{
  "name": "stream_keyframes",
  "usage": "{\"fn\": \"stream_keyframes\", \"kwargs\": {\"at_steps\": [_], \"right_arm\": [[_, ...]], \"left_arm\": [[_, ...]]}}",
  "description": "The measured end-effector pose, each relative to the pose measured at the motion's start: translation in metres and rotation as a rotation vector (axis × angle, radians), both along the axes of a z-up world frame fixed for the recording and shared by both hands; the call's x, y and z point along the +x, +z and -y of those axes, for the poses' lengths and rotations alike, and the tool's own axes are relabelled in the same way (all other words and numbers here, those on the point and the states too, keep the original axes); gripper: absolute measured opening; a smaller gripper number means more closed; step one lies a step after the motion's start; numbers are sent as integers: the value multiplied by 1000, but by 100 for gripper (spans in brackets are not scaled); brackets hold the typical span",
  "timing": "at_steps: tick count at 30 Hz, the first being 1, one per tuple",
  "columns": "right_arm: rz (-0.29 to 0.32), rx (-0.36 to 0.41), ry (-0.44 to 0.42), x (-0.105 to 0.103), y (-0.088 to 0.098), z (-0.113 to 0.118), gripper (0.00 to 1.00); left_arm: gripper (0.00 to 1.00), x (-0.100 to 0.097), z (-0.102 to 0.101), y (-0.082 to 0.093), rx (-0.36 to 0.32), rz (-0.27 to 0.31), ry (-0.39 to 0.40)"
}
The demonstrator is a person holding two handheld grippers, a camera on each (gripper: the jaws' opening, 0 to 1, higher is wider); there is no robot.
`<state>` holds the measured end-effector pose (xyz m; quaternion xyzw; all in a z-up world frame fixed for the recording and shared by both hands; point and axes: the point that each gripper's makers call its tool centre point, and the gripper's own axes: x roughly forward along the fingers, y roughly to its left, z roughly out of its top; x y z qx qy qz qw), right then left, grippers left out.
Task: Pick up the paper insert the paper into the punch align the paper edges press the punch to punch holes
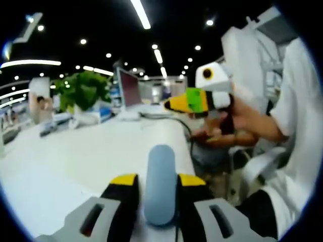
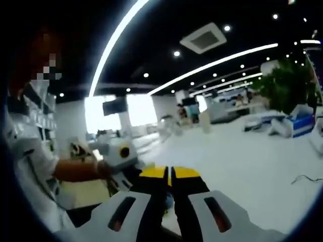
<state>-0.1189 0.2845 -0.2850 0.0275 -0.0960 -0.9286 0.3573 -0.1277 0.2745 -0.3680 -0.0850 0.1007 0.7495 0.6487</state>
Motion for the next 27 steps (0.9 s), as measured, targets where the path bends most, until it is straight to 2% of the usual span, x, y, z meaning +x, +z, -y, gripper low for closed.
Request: {"fn": "stream_keyframes", "kwargs": {"at_steps": [10, 20, 27], "right_arm": [[20, 109, -87, -18, -13, 30, 5], [16, 214, -107, -24, -26, 38, 5], [17, 203, -106, -23, -25, 36, 4]], "left_arm": [[31, 0, 0, 0, 2, -2, -1], [30, 0, 1, 1, 4, -7, -4], [30, 1, 1, 1, 5, -9, -4]]}}
